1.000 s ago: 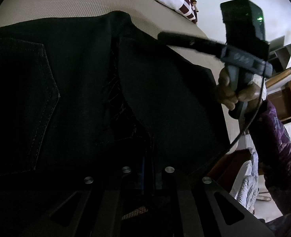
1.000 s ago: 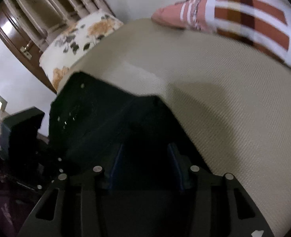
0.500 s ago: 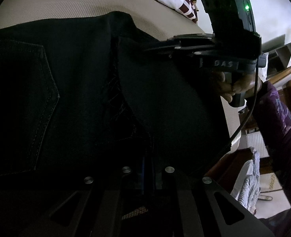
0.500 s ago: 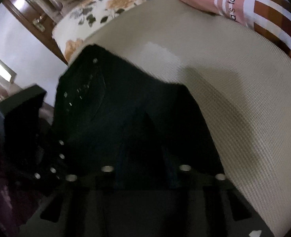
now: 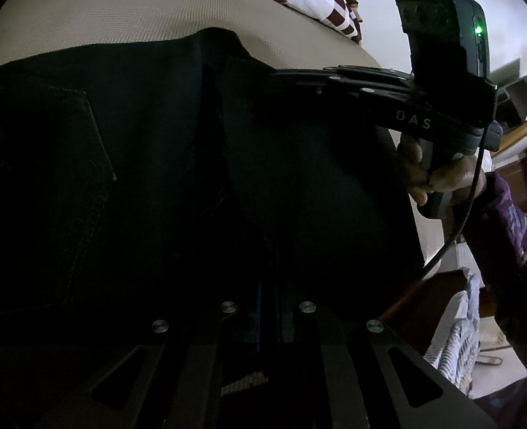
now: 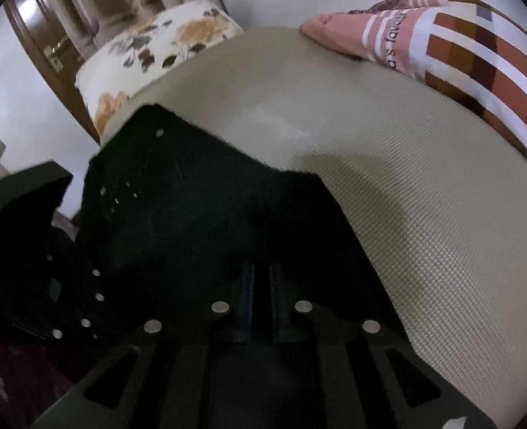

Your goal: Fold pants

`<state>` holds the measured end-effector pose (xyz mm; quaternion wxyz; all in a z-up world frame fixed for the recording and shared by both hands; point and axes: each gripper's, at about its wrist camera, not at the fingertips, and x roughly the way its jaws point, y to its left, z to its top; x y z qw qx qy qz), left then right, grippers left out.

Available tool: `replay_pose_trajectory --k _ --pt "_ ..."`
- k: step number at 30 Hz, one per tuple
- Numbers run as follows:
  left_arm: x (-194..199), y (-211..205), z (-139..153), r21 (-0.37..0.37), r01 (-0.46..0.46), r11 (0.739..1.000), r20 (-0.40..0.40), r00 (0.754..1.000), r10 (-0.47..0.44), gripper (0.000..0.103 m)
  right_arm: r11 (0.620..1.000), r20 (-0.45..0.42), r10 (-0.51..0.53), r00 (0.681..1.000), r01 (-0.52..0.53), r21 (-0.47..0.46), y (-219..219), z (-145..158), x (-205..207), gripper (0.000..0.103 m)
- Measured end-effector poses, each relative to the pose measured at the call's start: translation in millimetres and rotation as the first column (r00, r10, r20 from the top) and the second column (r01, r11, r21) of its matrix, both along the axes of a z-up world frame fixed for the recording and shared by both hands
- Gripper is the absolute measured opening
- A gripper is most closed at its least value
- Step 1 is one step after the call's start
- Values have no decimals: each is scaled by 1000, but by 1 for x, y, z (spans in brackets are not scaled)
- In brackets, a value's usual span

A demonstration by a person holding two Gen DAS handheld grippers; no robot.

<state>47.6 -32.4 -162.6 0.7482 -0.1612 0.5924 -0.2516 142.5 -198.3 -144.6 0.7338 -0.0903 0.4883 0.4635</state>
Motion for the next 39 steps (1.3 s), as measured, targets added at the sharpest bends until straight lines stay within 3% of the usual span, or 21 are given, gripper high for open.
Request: replay_pose_trajectory --k 14,15,19,22,25,26,29,33,37,39 --pt "0 0 2 30 -7 1000 25 1000 6 9 997 28 -83 996 83 0 -3 -12 -1 6" --pt "1 0 2 26 -8 1000 20 1000 8 9 995 17 -101 995 101 2 -3 -14 -1 12" --pt "2 6 6 38 -12 999 18 1000 11 12 977 -70 -202 977 205 51 -21 -9 4 20" --pt "2 16 17 58 -32 998 17 999 31 26 929 -102 -322 941 335 160 -61 14 -2 21" --pt "-2 38 36 22 -102 995 59 993 101 55 860 -168 -394 904 427 281 -107 37 -29 23" --pt "-5 50 45 -5 -138 990 81 987 137 59 836 -183 -412 892 450 312 -121 44 -44 23" --pt "-11 70 62 -12 -194 981 130 972 194 60 799 -218 -436 873 487 351 -140 52 -86 24" --pt "-24 99 73 68 -264 962 172 953 249 60 780 -268 -430 862 505 370 -128 44 -131 24" --pt "-42 132 71 76 -334 940 145 936 321 60 778 -327 -396 858 503 377 -94 20 -155 24" --pt "-52 150 68 88 -366 926 140 925 352 60 803 -352 -376 857 491 338 -73 2 -156 24"
